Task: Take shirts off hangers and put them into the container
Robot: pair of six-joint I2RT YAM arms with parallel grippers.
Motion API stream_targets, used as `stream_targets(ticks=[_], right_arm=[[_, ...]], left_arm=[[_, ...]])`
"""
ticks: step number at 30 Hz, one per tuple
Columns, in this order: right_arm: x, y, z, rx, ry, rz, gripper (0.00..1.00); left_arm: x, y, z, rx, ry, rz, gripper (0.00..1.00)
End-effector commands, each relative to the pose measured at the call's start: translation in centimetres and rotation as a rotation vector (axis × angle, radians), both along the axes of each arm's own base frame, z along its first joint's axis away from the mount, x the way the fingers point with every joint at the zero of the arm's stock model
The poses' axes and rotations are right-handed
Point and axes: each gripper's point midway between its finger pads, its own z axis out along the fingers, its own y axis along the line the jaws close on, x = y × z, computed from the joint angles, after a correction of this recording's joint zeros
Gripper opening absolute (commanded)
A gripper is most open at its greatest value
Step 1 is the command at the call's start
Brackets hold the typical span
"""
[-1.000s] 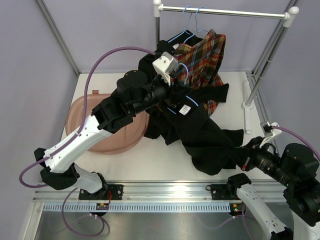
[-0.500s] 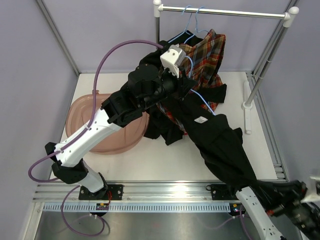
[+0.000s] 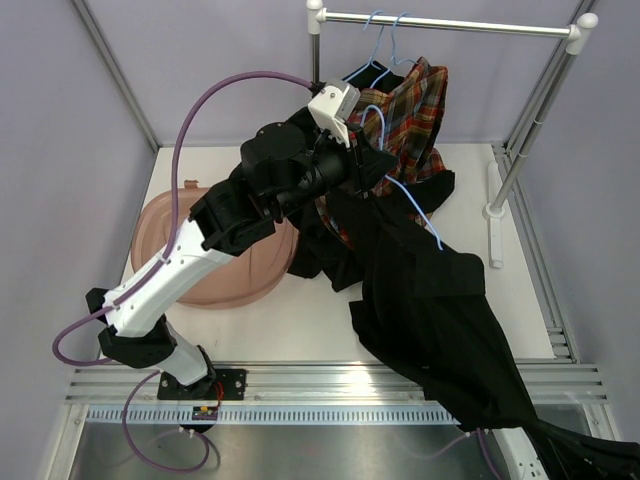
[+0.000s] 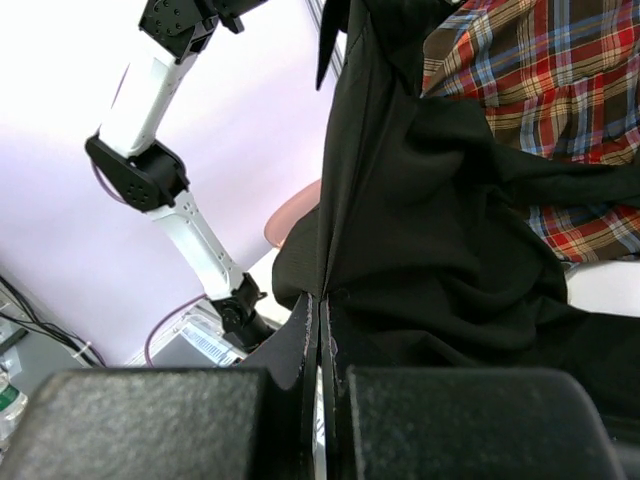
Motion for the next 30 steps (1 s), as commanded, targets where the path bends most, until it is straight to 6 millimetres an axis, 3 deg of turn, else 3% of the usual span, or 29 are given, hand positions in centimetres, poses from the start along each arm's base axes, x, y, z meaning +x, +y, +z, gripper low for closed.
stream_targets(ticks=[1,8,12,14,16,19,24,28,30], right_arm=[[-5.8,0.0,-3.0,0.031,-0.080,0.118,0.00],[-7.9,1.8,-2.5,-0.015,-0.148,0.252,0.00],[-11.0,4.4,-2.1,-0.073,-0.188,0.503,0.00],[-12.3,6.2,-2.8,-0.137,-0.157,0.616,0.00],[-11.9,7.6,-3.4,-0.189,-0.080,0.665,0.00],[-10.5,8.0,-3.5,-0.164,-0.047,0.618,0.00],[-9.1,9.0,-4.0,-0.149,-0.011,0.603,0.00],[-6.1,9.5,-4.5,-0.132,0.052,0.534,0.00],[-2.9,9.7,-4.6,-0.112,0.109,0.467,0.00]], left_arm=[[5.1,7.7,7.1,-0.175,-0.104,0.371,0.00],[6.1,9.3,6.7,-0.212,-0.045,0.483,0.00],[7.6,10.0,5.5,-0.177,-0.047,0.588,0.00],[8.4,9.9,5.0,-0.147,-0.056,0.617,0.00],[9.4,9.3,4.3,-0.106,-0.060,0.646,0.00],[10.2,8.2,3.2,-0.070,-0.048,0.639,0.00],[10.2,8.0,3.8,-0.078,-0.050,0.623,0.00],[7.7,7.8,5.7,-0.150,-0.034,0.497,0.00],[6.0,6.5,5.4,-0.158,-0.010,0.369,0.00]])
